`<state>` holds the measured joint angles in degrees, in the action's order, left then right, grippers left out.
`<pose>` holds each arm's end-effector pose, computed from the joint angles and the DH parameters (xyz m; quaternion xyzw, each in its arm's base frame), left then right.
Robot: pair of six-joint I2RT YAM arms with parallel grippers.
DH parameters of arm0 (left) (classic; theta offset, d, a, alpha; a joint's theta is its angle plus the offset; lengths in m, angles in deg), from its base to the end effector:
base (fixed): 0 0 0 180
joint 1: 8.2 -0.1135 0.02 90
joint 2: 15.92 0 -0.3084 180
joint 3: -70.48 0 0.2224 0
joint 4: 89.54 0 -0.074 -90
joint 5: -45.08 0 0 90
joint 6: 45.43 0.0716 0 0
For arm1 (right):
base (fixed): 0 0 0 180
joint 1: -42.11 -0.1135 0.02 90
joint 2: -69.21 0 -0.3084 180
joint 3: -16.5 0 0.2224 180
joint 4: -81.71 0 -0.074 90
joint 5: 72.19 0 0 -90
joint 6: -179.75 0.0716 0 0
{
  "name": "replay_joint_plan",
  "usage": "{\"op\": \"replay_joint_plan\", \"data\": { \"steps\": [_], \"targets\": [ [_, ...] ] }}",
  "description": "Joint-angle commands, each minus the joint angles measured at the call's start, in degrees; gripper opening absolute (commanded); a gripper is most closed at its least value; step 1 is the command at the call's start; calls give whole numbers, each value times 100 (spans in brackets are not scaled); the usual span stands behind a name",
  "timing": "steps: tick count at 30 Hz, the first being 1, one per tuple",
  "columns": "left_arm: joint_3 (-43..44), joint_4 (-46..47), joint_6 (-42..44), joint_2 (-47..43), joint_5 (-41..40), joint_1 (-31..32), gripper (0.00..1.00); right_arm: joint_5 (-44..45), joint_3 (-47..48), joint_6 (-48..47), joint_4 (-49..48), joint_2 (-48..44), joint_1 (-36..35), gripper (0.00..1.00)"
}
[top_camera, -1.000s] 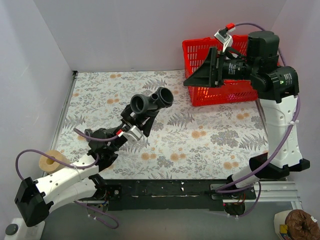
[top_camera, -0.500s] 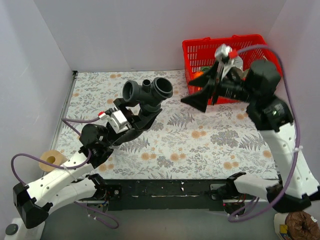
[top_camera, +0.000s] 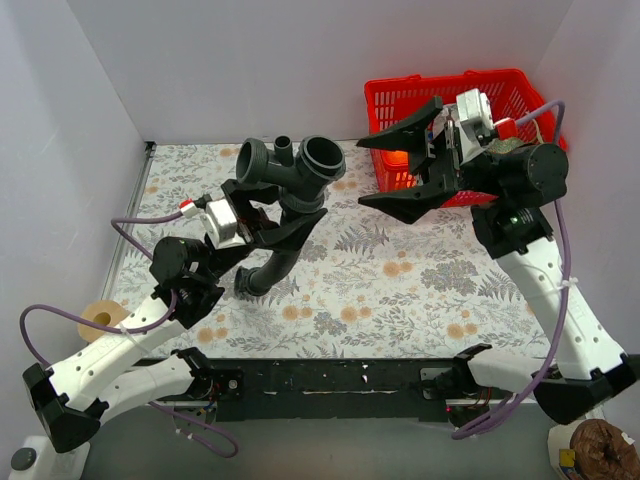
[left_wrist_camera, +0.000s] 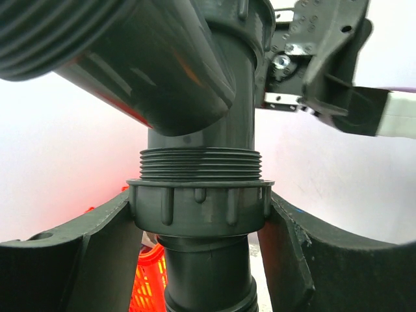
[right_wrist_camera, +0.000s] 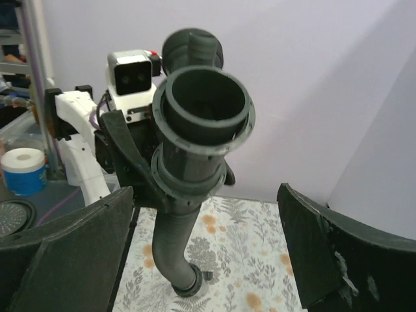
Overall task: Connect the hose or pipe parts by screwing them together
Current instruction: Install the adaptor on the pipeline.
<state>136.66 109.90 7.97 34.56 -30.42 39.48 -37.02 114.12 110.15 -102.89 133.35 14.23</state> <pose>0.0911 -0.1267 0.4941 0.1556 0.4440 -0.6339 0.6139 0.1156 0.1273 0.5848 -0.4384 0.3608 0.5103 0.6459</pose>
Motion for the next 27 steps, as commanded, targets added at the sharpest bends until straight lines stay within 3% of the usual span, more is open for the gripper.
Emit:
{"op": "replay_joint_plan", "data": {
  "steps": [1, 7, 16, 27],
  "targets": [
    [256, 51, -304, -73, 404, -48, 0, -879, 468, 1666, -2627, 634, -25, 98],
    [318, 252, -506, -100, 878, -75, 0, -1223, 768, 2643, -3563, 1180, -60, 98],
    [362, 472, -743, -47, 1055, -84, 0, -1452, 1294, 2705, -3687, 1689, -631, 98],
    [388, 428, -717, 32, 941, -92, 0, -1048, 1743, 2961, -4198, 2270, -1114, 98]
  ]
}}
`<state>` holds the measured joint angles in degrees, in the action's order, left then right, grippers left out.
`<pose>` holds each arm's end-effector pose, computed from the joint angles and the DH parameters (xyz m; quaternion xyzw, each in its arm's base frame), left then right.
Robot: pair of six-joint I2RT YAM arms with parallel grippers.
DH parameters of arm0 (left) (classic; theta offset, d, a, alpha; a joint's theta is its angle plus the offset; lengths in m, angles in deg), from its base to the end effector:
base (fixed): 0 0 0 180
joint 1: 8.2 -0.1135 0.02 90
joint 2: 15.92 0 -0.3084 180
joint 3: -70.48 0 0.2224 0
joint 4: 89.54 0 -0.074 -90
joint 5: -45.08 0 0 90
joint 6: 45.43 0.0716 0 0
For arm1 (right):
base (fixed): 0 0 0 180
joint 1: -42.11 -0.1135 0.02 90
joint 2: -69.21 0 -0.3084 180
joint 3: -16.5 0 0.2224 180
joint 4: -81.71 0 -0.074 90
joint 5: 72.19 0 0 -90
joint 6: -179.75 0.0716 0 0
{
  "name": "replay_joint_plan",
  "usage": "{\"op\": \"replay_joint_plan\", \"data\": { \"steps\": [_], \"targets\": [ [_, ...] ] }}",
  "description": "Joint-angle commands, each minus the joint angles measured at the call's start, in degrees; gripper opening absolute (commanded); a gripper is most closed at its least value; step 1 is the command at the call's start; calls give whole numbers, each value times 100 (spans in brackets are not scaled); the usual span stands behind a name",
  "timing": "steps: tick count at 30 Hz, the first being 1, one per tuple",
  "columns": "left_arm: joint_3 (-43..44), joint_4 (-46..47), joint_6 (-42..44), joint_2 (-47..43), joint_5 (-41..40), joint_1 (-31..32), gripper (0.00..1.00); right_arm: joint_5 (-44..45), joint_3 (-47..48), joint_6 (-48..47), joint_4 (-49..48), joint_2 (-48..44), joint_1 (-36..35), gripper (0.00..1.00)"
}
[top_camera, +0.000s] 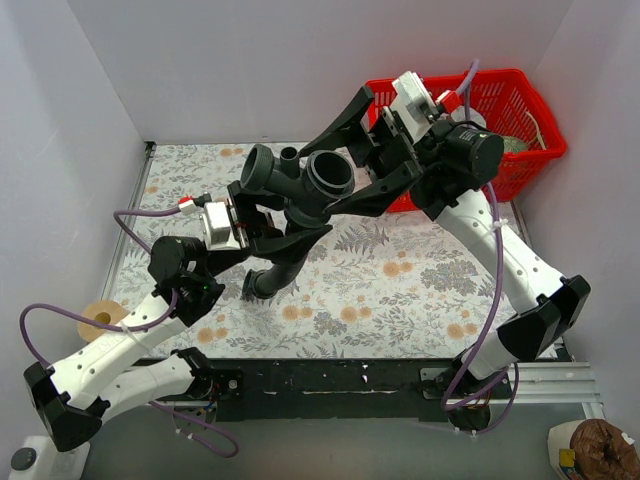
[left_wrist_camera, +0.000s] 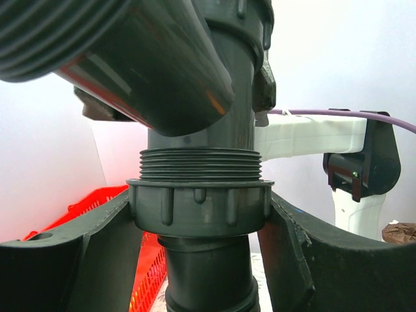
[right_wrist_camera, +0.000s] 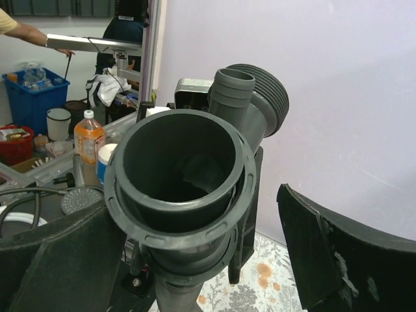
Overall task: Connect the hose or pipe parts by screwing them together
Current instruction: Install the adaptor on the pipeline.
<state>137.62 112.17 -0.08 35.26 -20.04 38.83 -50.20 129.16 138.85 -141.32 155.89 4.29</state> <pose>0.0805 -0.1306 0.4998 0.2022 0.4265 -0.6949 0.5425 0.1474 0.1985 0.6129 -0.5324 0.2043 0.6346 0.5216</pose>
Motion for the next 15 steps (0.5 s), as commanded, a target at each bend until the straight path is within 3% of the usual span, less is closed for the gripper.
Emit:
{"op": "replay_joint_plan", "data": {
  "steps": [1, 3, 7, 8, 13, 14, 15],
  "targets": [
    [292, 192, 140, -20, -193, -27, 0, 323, 196, -14, -233, 8, -146, 98],
    [310, 183, 219, -3, -282, -27, 0, 595, 47, -128, -153, -97, -173, 97],
    [327, 140, 395, 15, -563, -27, 0, 894, -358, -664, 303, -318, -217, 79],
    [327, 122, 438, 32, -598, -35, 0, 955, -350, -830, 617, -335, -243, 66],
    [362, 166, 597, 68, -809, -27, 0, 1245, -323, -1569, 1752, -414, -497, 36],
    [362, 166, 684, 85, -853, -27, 0, 1342, -332, -1979, 2259, -484, -533, 14],
    [371, 166, 746, 85, -888, -35, 0, 1456, -349, -2149, 2551, -520, -568, 4]
  ]
}}
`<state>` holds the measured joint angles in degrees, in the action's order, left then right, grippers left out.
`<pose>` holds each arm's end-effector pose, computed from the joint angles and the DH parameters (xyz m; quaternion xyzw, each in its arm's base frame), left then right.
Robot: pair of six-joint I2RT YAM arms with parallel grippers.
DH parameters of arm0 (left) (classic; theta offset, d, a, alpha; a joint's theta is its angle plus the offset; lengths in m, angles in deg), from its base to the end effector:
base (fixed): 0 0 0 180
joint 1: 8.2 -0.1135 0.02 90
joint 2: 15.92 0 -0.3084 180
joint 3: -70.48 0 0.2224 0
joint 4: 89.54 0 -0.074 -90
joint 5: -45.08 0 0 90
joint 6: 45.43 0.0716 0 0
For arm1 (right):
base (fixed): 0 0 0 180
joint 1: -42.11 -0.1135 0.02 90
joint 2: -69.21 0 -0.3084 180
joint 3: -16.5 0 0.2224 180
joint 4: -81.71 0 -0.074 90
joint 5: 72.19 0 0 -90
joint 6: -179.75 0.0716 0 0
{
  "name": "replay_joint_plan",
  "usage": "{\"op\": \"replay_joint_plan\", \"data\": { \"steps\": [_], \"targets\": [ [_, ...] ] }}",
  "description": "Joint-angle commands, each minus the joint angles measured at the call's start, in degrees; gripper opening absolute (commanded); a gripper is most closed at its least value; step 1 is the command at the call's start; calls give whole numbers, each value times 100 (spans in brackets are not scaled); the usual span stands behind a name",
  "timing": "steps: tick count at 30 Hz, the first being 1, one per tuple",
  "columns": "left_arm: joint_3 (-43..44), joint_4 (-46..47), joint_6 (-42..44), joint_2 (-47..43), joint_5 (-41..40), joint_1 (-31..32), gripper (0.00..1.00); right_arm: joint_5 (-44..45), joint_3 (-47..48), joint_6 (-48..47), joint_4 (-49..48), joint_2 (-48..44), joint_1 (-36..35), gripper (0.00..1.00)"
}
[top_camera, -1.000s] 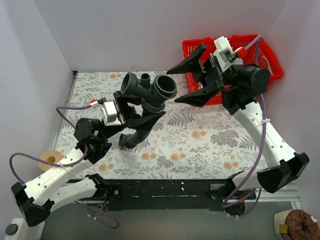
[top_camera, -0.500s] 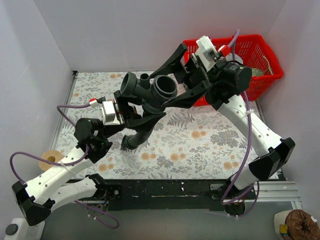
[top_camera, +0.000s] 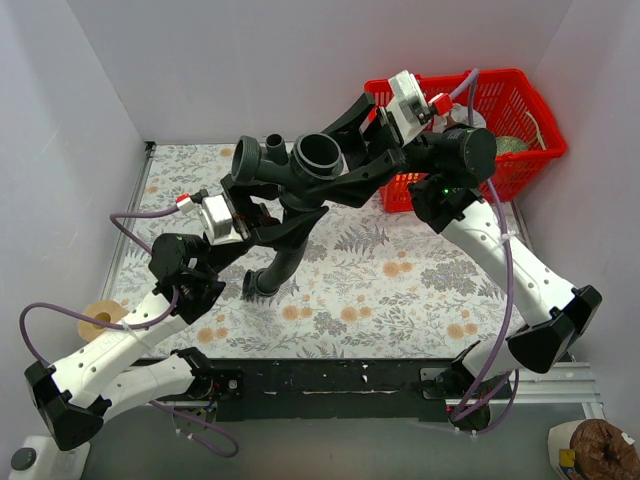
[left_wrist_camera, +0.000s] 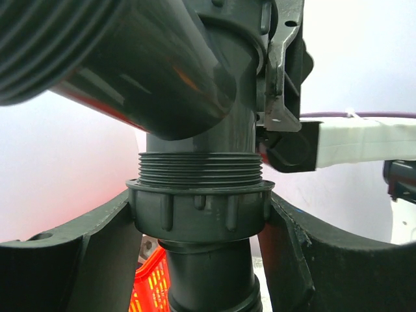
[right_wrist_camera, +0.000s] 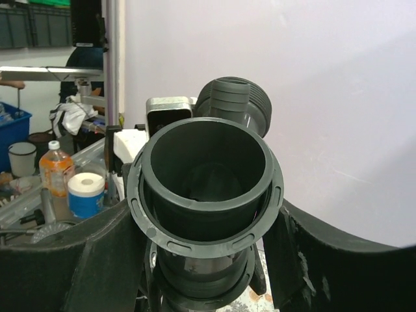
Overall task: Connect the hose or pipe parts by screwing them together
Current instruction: Install the adaptor on the pipeline.
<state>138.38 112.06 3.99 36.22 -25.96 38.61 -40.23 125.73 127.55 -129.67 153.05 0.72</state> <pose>0.0908 -0.1307 0.5034 0.1712 0.4287 -0.6635 0.5888 0.1468 0.2103 0.6091 -0.4725 0.2354 0.6410 0.5573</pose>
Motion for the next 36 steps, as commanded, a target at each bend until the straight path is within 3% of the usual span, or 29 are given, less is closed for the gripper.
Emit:
{"op": "replay_joint_plan", "data": {
  "steps": [1, 7, 10, 18, 24, 30, 36],
  "targets": [
    [312, 159, 410, -20, -331, -14, 0, 695, -15, -1238, 1624, -279, -290, 1],
    [391, 185, 928, 50, -806, -14, 0, 1723, -173, -2531, 3039, -587, -747, 1],
    [452, 264, 1069, 68, -859, -14, 0, 2364, -463, -2900, 3234, -754, -958, 1],
    [558, 300, 1122, 42, -885, -14, 0, 4158, -1017, -3656, 3524, -886, -1696, 1],
    [620, 282, 1157, 24, -938, -58, 0, 6592, -1342, -4552, 3359, -965, -2619, 1],
    [558, 309, 1175, -28, -876, -75, 0, 7543, -1316, -4694, 3367, -895, -2971, 1],
    [558, 309, 1227, -55, -920, -102, 0, 9668, -1000, -5879, 3130, -430, -3797, 1]
  ]
}}
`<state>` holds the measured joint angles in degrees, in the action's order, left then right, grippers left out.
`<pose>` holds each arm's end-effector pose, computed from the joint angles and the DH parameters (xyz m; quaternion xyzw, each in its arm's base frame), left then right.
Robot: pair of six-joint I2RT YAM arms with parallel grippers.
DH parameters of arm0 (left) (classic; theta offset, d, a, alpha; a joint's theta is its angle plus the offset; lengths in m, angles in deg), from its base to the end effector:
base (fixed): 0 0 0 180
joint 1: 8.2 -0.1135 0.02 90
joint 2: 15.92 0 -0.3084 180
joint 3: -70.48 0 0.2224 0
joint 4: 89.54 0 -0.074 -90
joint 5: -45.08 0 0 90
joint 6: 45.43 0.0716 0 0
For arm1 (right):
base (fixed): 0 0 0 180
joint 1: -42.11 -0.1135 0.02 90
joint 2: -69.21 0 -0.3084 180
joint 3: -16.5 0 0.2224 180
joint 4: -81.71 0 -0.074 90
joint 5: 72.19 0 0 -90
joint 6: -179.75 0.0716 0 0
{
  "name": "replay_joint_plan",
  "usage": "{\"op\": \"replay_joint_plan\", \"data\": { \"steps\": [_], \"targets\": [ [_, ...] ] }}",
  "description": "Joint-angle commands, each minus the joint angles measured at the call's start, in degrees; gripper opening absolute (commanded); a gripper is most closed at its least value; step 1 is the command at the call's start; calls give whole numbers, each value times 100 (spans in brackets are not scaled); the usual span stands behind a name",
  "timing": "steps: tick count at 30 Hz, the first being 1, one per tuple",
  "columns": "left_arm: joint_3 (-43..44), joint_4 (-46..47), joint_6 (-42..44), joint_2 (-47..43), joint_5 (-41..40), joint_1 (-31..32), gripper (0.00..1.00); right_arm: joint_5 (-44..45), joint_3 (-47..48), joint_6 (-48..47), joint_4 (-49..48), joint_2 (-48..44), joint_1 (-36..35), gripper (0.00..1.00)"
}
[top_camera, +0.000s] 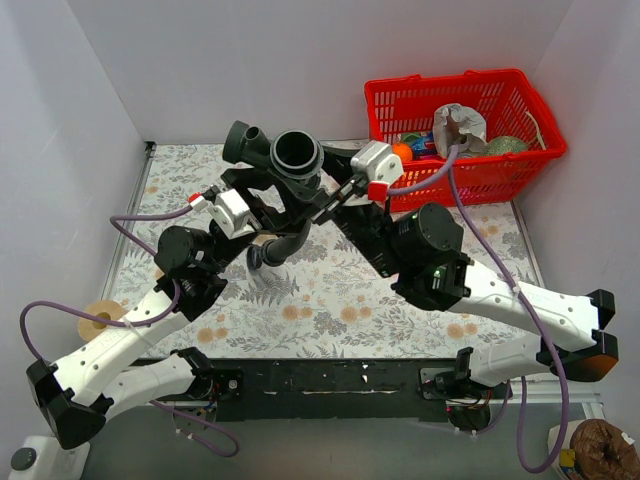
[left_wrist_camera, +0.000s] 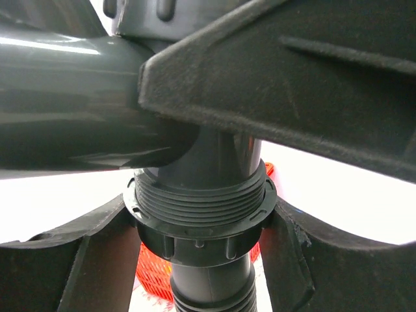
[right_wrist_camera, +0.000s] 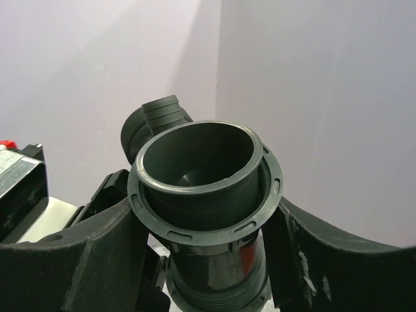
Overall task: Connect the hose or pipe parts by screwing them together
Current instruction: Install the adaptor on the pipeline.
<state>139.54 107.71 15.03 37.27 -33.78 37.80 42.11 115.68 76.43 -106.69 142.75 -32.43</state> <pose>0.1081 -0.1319 0.5000 0.1523 0.4569 -0.5726 0.6635 0.0946 0.2317 0.5834 -0.1843 0.4593 0.3546 0.7933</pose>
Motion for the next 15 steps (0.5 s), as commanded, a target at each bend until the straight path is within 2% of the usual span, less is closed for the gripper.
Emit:
{"op": "replay_joint_plan", "data": {
  "steps": [1, 4, 7, 15],
  "targets": [
    [442, 735, 159, -168, -155, -29, 0, 2003, 119, -951, 815, 687, -578, 1],
    [486, 682, 212, -177, -191, -47, 0, 3015, 304, -1172, 745, 1004, -684, 1],
    [486, 665, 238, -204, -191, -82, 0, 3667, 252, -1620, 280, 1119, -746, 1],
    [451, 691, 247, -230, -85, -109, 0, 4759, 348, -2367, -828, 1400, -746, 1]
  ]
}}
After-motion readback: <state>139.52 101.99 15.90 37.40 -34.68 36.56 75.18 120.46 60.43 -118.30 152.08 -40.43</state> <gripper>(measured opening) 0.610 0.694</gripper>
